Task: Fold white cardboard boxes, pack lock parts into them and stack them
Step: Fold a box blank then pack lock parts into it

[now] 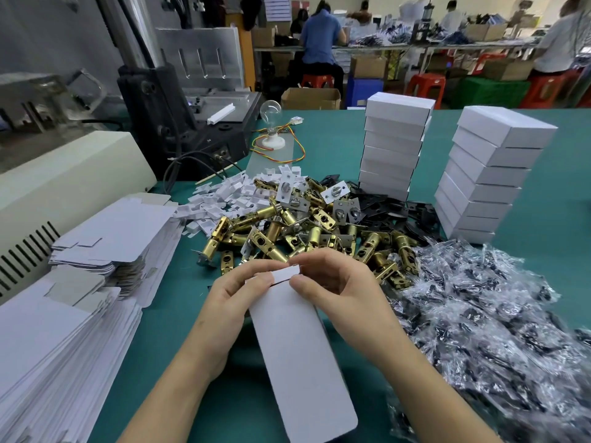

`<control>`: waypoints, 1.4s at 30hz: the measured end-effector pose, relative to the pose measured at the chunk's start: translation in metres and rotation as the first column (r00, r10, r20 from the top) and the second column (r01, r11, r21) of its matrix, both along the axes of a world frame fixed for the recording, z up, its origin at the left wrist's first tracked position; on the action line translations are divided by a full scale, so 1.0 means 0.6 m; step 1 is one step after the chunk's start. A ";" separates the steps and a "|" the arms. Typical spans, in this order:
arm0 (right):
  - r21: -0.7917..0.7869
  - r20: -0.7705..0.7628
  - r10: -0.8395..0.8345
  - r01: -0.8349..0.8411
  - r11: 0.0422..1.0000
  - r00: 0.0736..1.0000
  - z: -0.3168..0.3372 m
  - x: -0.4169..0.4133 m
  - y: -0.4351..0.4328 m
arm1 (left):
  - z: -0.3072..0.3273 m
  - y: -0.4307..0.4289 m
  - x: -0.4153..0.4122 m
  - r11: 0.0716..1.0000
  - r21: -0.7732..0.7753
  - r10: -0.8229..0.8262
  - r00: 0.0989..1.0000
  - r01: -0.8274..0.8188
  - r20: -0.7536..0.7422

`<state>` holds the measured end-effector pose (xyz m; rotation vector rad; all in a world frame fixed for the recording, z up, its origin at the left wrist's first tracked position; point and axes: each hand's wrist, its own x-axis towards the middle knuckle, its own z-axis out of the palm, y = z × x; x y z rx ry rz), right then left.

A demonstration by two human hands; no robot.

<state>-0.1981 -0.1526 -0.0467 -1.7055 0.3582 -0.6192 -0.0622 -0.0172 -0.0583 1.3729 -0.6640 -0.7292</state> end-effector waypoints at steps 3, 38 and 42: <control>-0.007 0.009 -0.027 0.027 1.000 1.000 0.001 -0.001 -0.001 | -0.002 -0.002 0.000 1.000 -0.001 -0.016 0.998 0.016 0.052; 0.070 0.063 -0.198 0.194 0.979 0.978 0.008 -0.005 -0.006 | -0.003 -0.010 -0.020 0.993 -0.081 0.109 0.955 -0.090 0.277; 0.038 0.062 -0.182 0.180 0.983 0.981 0.008 -0.004 -0.004 | -0.001 -0.005 -0.015 0.993 -0.058 0.111 0.954 -0.099 0.278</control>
